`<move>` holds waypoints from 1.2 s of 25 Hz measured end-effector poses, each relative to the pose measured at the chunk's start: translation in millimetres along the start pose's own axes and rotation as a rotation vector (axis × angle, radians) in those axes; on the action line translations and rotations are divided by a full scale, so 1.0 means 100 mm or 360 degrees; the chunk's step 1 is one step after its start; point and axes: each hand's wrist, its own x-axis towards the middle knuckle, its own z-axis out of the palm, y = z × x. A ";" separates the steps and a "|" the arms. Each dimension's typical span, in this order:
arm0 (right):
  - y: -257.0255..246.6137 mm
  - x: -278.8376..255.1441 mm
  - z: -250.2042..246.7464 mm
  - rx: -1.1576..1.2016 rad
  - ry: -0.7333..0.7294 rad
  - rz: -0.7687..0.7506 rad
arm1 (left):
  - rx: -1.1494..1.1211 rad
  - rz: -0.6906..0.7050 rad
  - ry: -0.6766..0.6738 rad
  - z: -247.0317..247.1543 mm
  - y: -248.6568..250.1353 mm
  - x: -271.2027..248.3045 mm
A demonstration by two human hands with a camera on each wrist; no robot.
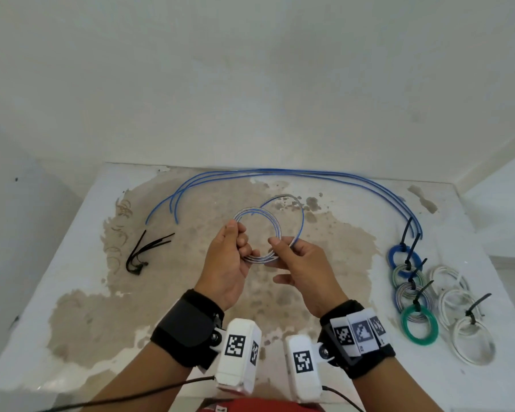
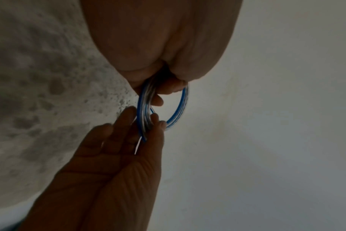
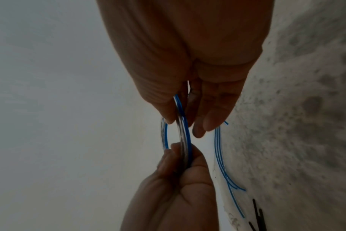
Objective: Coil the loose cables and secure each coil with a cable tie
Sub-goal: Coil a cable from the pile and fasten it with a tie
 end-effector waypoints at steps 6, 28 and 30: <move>-0.02 -0.10 -0.37 0.0018 -0.0151 0.0073 | 0.0082 -0.0039 -0.0001 0.19 -0.20 -0.16; -0.37 0.02 -0.85 0.0739 -0.0372 0.0105 | -0.0356 0.0064 0.0019 0.49 -0.11 -0.05; -0.35 0.02 -0.82 0.0670 -0.0387 0.0094 | -0.0425 0.0087 0.0002 0.53 -0.06 0.03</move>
